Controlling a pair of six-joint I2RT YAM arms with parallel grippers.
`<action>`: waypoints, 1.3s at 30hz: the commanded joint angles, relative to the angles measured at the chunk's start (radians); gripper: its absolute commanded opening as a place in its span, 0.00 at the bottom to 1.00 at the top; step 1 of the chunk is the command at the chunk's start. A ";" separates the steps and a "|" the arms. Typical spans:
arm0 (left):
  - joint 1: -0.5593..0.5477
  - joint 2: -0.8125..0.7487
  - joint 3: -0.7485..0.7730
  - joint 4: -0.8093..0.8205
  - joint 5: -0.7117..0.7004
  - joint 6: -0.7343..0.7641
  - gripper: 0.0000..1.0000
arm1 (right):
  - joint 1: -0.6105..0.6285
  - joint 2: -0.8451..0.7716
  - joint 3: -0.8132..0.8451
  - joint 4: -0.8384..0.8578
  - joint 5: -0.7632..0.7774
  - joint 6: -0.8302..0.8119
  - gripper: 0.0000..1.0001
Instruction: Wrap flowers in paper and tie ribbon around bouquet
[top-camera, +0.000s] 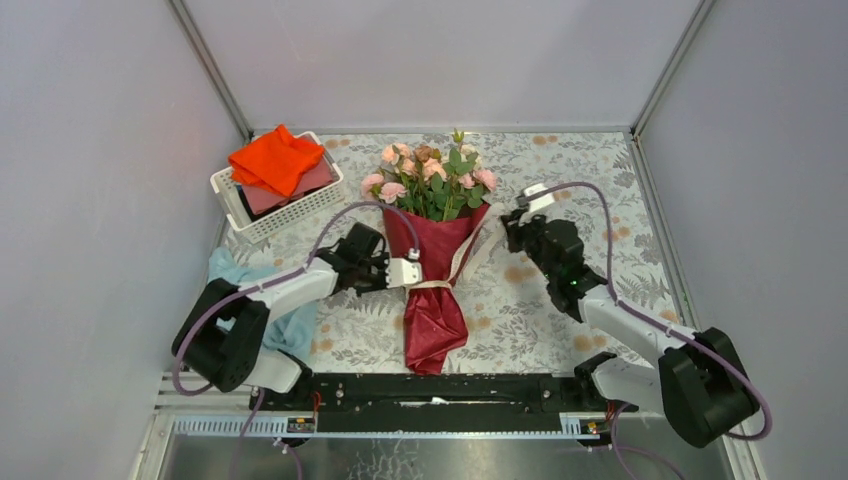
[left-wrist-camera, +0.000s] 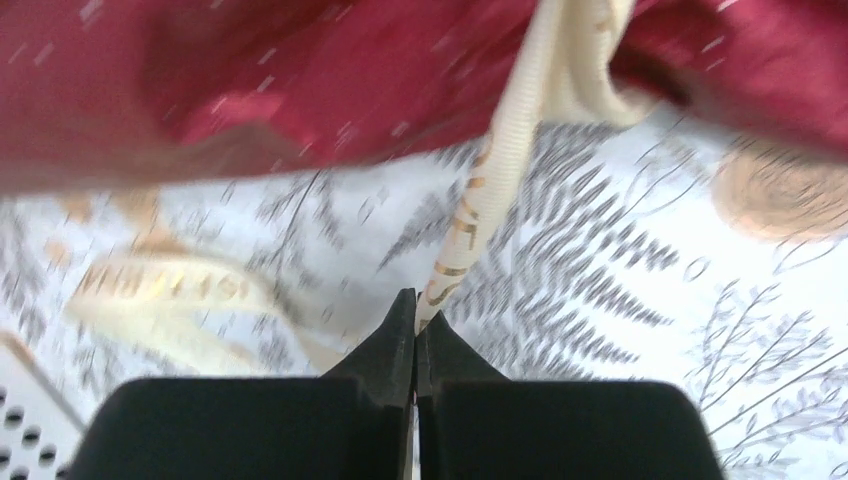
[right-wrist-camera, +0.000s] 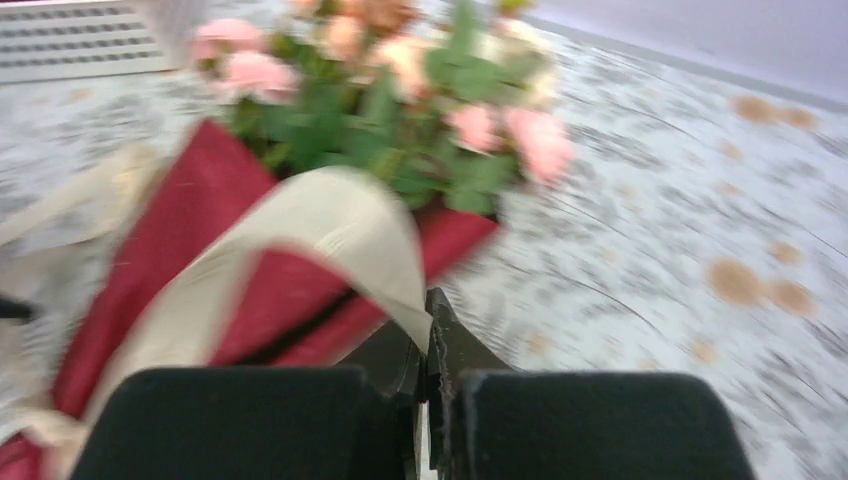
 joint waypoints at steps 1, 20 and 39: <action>0.095 -0.108 -0.026 -0.032 -0.034 -0.037 0.00 | -0.169 -0.062 -0.090 0.022 0.140 0.066 0.00; 0.481 0.043 -0.159 -0.031 -0.187 0.094 0.00 | -0.835 -0.058 -0.302 0.115 0.076 0.514 0.00; 0.310 -0.200 0.110 -0.287 0.155 -0.181 0.00 | -0.536 -0.040 -0.032 -0.283 -0.111 0.306 0.00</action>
